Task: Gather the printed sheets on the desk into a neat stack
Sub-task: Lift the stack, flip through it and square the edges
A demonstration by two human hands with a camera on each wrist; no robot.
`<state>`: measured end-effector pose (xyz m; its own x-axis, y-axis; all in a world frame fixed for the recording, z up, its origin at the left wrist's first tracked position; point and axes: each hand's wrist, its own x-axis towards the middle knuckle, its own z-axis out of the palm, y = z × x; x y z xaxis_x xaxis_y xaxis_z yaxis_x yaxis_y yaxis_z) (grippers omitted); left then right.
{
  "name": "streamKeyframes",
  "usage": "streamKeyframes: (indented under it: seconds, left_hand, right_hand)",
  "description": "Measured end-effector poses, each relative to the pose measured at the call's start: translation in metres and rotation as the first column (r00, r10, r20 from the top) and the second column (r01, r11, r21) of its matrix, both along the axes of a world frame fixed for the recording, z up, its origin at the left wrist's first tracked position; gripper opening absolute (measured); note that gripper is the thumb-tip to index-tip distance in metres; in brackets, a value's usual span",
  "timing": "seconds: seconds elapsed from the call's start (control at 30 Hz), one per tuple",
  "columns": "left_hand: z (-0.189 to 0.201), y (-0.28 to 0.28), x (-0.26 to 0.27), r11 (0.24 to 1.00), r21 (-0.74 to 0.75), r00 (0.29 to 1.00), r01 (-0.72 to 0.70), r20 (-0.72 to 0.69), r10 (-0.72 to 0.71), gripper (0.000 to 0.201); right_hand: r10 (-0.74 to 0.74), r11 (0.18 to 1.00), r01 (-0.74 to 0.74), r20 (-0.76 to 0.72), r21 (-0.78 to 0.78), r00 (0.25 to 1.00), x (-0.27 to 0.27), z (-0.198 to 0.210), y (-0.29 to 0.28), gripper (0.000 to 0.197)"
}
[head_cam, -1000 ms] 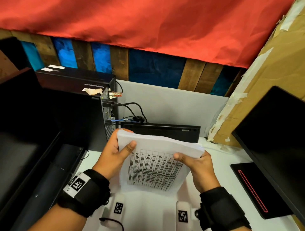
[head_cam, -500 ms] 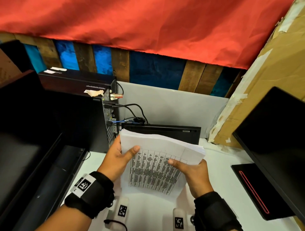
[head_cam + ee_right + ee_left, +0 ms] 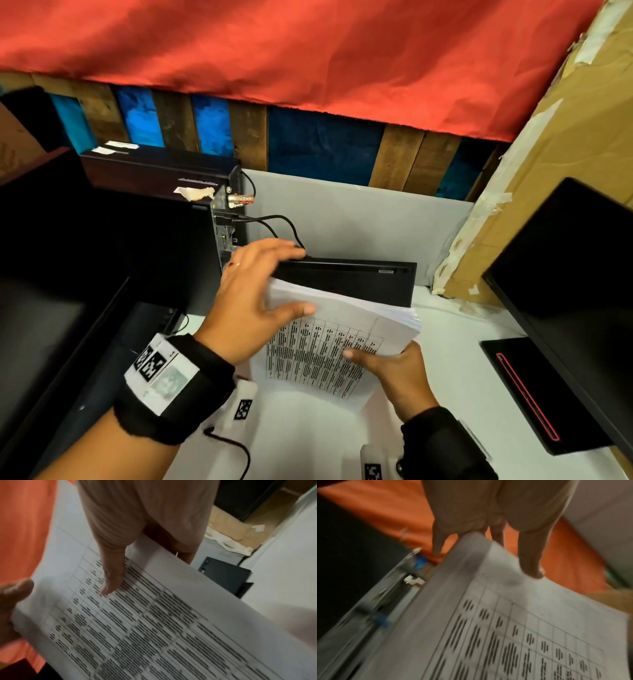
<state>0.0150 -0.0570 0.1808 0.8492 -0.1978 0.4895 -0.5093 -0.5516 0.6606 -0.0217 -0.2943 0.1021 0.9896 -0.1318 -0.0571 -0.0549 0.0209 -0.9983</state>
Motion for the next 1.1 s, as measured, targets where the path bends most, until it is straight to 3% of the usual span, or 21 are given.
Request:
streamKeyframes:
  seconds: [0.07,0.13,0.2,0.27,0.33,0.43,0.5,0.57,0.63,0.7,0.77,0.87,0.93,1.1]
  left_hand:
    - [0.013,-0.011,-0.005,0.954,0.301,0.998,0.011,0.052,-0.027,0.060]
    - [0.019,-0.025,-0.009,0.866,0.498,0.997,0.044,0.035,-0.071,0.055]
    - [0.019,-0.038,-0.010,0.790,0.610,0.997,0.062,0.004,-0.081,0.049]
    - [0.019,-0.044,-0.008,0.772,0.635,0.997,0.020,0.047,-0.065,0.028]
    - [0.021,-0.043,-0.003,0.832,0.555,0.995,-0.009,0.084,-0.045,0.005]
    - [0.020,-0.030,0.003,0.936,0.351,0.999,-0.034,0.048,0.018,0.018]
    - [0.016,-0.014,0.008,0.993,0.087,0.993,-0.075,-0.080,0.082,0.014]
    - [0.005,0.002,0.013,0.971,-0.194,0.971,-0.142,-0.219,0.098,0.011]
    - [-0.010,0.014,0.015,0.911,-0.362,0.953,-0.197,-0.288,0.091,0.010]
    - [-0.026,0.022,0.012,0.843,-0.485,0.938,-0.234,-0.339,0.065,0.010]
    - [-0.044,0.028,0.009,0.799,-0.540,0.919,-0.265,-0.392,0.039,0.017]
    - [-0.066,0.033,0.007,0.757,-0.579,0.889,-0.301,-0.458,0.003,0.017]
    - [-0.079,0.032,0.005,0.731,-0.594,0.870,-0.334,-0.493,-0.003,0.016]
    - [-0.102,0.020,-0.003,0.718,-0.604,0.859,-0.346,-0.512,-0.017,0.028]
  right_hand:
    - [-0.011,1.000,0.011,-0.016,0.007,1.000,0.001,-0.008,0.003,0.044]
    - [-0.019,1.000,0.019,0.002,0.016,1.000,0.001,-0.009,0.006,0.042]
    - [-0.004,1.000,0.003,0.029,0.015,1.000,0.002,-0.005,0.008,0.039]
    - [0.027,1.000,-0.028,0.040,0.006,0.999,0.002,0.001,0.010,0.035]
    - [0.045,0.999,-0.044,0.049,-0.012,0.998,0.003,0.005,0.010,0.034]
    - [0.051,0.998,-0.048,0.065,-0.047,0.997,0.007,0.011,-0.002,0.031]
    - [0.064,0.992,-0.059,0.043,-0.114,0.997,0.008,0.010,-0.022,0.031]
    - [0.038,0.978,-0.039,-0.009,-0.206,0.999,0.006,0.006,-0.046,0.036]
    - [-0.016,0.963,0.007,-0.033,-0.269,0.999,0.003,-0.003,-0.069,0.036]
    - [-0.105,0.972,0.096,-0.031,-0.215,0.994,0.004,-0.013,-0.085,0.037]
    - [-0.148,0.989,0.148,-0.048,-0.017,0.988,0.003,-0.024,-0.088,0.042]
    - [-0.023,0.980,0.036,-0.065,0.195,0.998,0.002,-0.035,-0.072,0.056]
    - [-0.055,0.982,0.065,-0.063,0.180,0.996,0.003,-0.037,-0.058,0.047]
    - [-0.312,0.948,0.311,0.008,0.071,0.950,0.005,-0.039,-0.038,0.031]
